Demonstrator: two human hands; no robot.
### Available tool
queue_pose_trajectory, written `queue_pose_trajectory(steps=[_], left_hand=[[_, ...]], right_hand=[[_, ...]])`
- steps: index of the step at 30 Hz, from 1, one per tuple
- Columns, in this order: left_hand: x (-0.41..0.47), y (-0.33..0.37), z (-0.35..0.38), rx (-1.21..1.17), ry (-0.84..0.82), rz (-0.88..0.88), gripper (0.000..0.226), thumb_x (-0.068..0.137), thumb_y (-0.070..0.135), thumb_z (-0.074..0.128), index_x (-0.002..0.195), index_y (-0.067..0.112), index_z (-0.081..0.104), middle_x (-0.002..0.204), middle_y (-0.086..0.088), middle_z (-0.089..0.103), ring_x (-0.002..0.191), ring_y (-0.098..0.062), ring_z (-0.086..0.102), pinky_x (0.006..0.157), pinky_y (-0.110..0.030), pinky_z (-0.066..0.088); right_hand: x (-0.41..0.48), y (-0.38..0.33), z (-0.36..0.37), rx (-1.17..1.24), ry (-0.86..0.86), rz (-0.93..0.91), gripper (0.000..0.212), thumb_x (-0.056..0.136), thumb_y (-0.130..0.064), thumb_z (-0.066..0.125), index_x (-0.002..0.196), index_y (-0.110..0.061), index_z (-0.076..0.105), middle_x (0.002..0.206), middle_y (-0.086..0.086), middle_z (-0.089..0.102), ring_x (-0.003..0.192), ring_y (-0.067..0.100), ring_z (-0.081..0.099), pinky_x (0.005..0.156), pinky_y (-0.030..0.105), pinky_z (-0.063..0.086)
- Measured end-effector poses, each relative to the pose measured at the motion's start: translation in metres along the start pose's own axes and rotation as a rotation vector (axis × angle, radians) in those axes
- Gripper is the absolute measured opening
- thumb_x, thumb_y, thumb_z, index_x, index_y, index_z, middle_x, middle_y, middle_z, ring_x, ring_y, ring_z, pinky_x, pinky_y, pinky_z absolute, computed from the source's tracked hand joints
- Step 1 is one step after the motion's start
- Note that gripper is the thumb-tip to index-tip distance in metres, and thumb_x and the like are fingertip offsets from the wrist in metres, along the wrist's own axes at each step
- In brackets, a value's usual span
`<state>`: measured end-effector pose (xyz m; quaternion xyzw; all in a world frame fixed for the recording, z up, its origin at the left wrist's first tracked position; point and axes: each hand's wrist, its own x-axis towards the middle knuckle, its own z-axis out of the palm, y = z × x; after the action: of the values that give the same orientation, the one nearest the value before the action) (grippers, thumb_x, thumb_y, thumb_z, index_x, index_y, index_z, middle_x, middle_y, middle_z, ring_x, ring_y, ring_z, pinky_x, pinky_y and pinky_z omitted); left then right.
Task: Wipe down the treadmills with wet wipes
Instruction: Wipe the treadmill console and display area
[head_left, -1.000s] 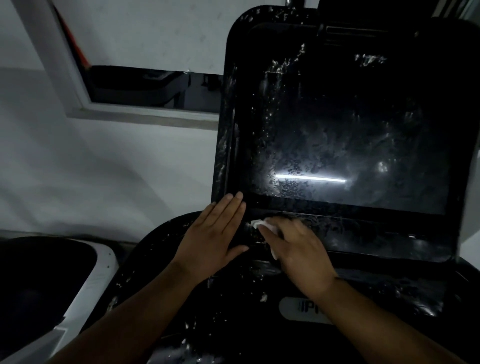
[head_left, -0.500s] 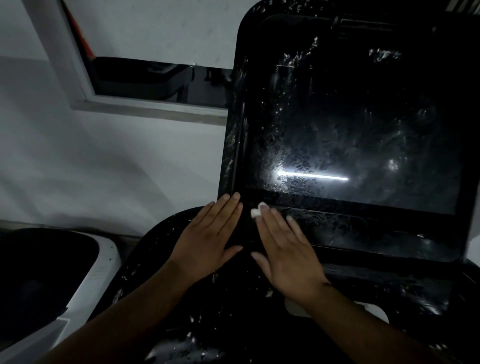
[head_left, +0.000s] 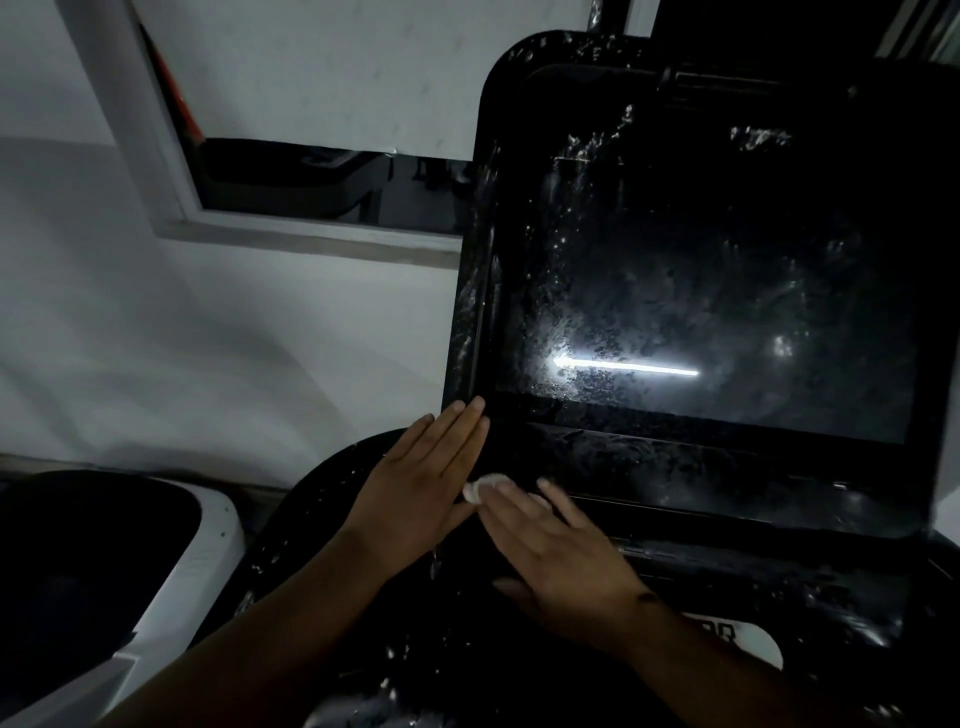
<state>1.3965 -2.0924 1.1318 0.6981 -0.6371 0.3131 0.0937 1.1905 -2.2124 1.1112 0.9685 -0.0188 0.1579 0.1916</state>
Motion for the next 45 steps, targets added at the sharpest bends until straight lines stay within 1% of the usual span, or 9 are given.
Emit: queue_pose_trajectory(steps=[2,14,20,26,29,31,35,40,45], left_hand=[[0.003,-0.002,-0.003,-0.003,-0.002,0.002,0.080,0.097,0.055,0.045,0.156,0.003,0.029,0.166,-0.015,0.023,0.152,-0.027,0.027,0.122,-0.042,0.026],[0.006,-0.004,-0.003,-0.059,-0.009,-0.004,0.091,0.089,0.057,0.055,0.158,0.007,0.022,0.166,-0.013,0.023,0.152,-0.025,0.026,0.121,-0.041,0.024],[0.006,-0.005,-0.006,-0.102,-0.021,-0.073,0.092,0.089,0.057,0.048,0.157,0.004,0.020,0.166,-0.016,0.019,0.151,-0.027,0.027,0.121,-0.040,0.023],[0.007,-0.005,-0.011,-0.149,-0.080,-0.090,0.115,0.074,0.058,0.077,0.158,0.005,0.020,0.167,-0.014,0.017,0.152,-0.024,0.025,0.122,-0.034,0.018],[0.008,-0.003,-0.010,-0.190,-0.067,-0.100,0.115,0.072,0.054,0.081,0.157,0.005,0.020,0.167,-0.015,0.018,0.151,-0.024,0.025,0.121,-0.031,0.015],[0.006,-0.003,-0.009,-0.218,-0.062,-0.103,0.112,0.074,0.052,0.080,0.157,0.005,0.021,0.167,-0.015,0.018,0.151,-0.023,0.026,0.122,-0.032,0.019],[0.007,-0.003,-0.012,-0.189,-0.076,-0.094,0.112,0.075,0.056,0.077,0.156,0.004,0.022,0.167,-0.015,0.018,0.150,-0.026,0.030,0.119,-0.041,0.034],[0.007,-0.001,-0.008,-0.211,-0.052,-0.113,0.111,0.074,0.053,0.081,0.156,0.003,0.026,0.166,-0.015,0.019,0.150,-0.025,0.029,0.120,-0.035,0.028],[0.006,-0.002,-0.009,-0.193,-0.066,-0.102,0.113,0.074,0.055,0.078,0.158,0.005,0.020,0.168,-0.013,0.016,0.151,-0.025,0.028,0.119,-0.040,0.031]], right_hand=[[-0.014,0.010,0.001,-0.061,-0.009,-0.062,0.063,0.102,-0.046,0.044,0.154,-0.011,0.038,0.165,0.004,0.025,0.154,0.017,0.017,0.122,0.048,0.016],[0.042,0.012,-0.013,-0.054,0.129,0.325,0.065,0.104,-0.046,0.036,0.156,-0.008,0.031,0.165,0.008,0.024,0.153,0.020,0.020,0.121,0.052,0.019],[0.027,-0.005,0.002,-0.057,0.082,0.101,0.066,0.101,-0.045,0.046,0.157,-0.014,0.032,0.165,0.004,0.025,0.154,0.019,0.019,0.119,0.050,0.022],[0.026,0.021,-0.009,-0.029,0.126,0.425,0.065,0.100,-0.045,0.040,0.156,-0.011,0.034,0.165,0.005,0.024,0.153,0.019,0.020,0.121,0.054,0.017],[0.023,0.000,-0.003,-0.010,0.086,0.308,0.071,0.097,-0.050,0.042,0.155,-0.009,0.036,0.164,0.008,0.027,0.154,0.021,0.019,0.121,0.052,0.017],[0.036,-0.007,-0.001,-0.041,0.078,0.222,0.068,0.100,-0.049,0.040,0.155,-0.009,0.036,0.165,0.007,0.024,0.154,0.020,0.019,0.121,0.051,0.017],[0.037,0.018,-0.011,-0.016,0.100,0.468,0.070,0.099,-0.047,0.038,0.157,-0.010,0.030,0.165,0.008,0.023,0.153,0.021,0.020,0.120,0.054,0.017],[0.025,-0.005,-0.001,-0.076,0.085,0.191,0.069,0.098,-0.049,0.041,0.154,-0.010,0.038,0.164,0.009,0.025,0.152,0.022,0.024,0.120,0.051,0.019],[0.039,0.018,-0.013,-0.028,0.113,0.436,0.060,0.103,-0.041,0.038,0.159,-0.023,0.027,0.166,0.010,0.022,0.153,0.024,0.020,0.121,0.055,0.015]])
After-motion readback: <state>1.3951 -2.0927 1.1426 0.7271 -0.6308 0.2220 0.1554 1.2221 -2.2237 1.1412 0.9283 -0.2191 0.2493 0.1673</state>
